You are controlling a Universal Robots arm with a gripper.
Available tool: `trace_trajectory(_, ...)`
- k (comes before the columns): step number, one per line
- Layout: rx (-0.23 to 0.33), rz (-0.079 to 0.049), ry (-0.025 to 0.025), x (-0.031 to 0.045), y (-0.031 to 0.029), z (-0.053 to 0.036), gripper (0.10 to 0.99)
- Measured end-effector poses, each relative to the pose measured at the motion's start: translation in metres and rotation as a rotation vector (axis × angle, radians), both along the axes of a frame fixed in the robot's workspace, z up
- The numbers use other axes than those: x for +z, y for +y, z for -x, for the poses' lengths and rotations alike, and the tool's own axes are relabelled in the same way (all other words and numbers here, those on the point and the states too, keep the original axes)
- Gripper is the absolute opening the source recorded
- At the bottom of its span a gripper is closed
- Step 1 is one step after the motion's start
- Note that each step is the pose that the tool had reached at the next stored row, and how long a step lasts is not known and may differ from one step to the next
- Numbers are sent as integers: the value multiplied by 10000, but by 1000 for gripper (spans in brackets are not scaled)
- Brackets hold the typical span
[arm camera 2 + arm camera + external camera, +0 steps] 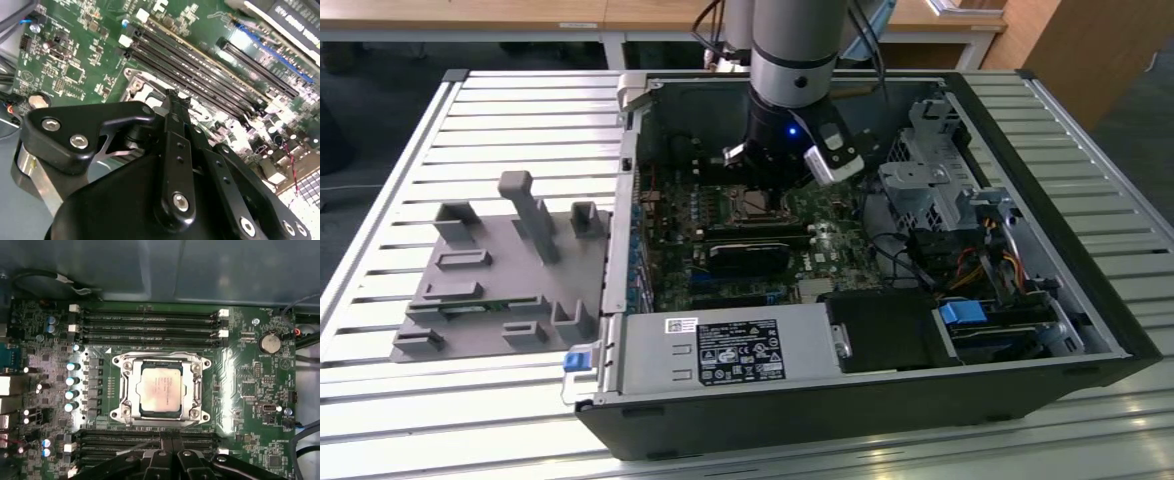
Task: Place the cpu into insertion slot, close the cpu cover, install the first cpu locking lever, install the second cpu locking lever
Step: 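Install the second cpu locking lever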
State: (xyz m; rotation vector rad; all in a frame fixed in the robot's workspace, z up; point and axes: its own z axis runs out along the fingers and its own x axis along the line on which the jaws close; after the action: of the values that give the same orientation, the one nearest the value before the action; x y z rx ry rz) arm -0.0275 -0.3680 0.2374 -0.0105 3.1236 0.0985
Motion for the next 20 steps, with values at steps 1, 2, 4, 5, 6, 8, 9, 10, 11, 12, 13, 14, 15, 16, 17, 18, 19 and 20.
trace_trajectory(1,1,-6,1,0,-5,15,106)
trace_trajectory(2,2,-17,1,0,-8,35,106)
trace_trajectory(4,2,-39,0,-2,-12,70,106)
trace_trajectory(5,2,-52,0,-2,-13,90,106)
trace_trajectory(6,2,-64,0,-3,-15,112,106)
trace_trajectory(8,2,-75,0,-7,-18,150,106)
trace_trajectory(9,2,-80,-1,-10,-18,168,106)
trace_trajectory(10,2,-83,-1,-14,-18,185,106)
trace_trajectory(11,1,-83,-1,-20,-19,196,106)
trace_trajectory(12,1,-82,1,-29,-19,201,106)
trace_trajectory(13,2,-82,4,-43,-20,202,106)
trace_trajectory(14,2,-81,10,-59,-20,203,106)
trace_trajectory(15,3,-83,16,-74,-21,203,106)
trace_trajectory(16,3,-89,22,-84,-24,203,106)
trace_trajectory(17,2,-108,27,-91,-30,204,106)
trace_trajectory(18,2,-169,27,-94,-39,206,106)
trace_trajectory(19,3,-261,27,-96,-52,208,106)
trace_trajectory(20,3,-363,28,-98,-66,212,106)
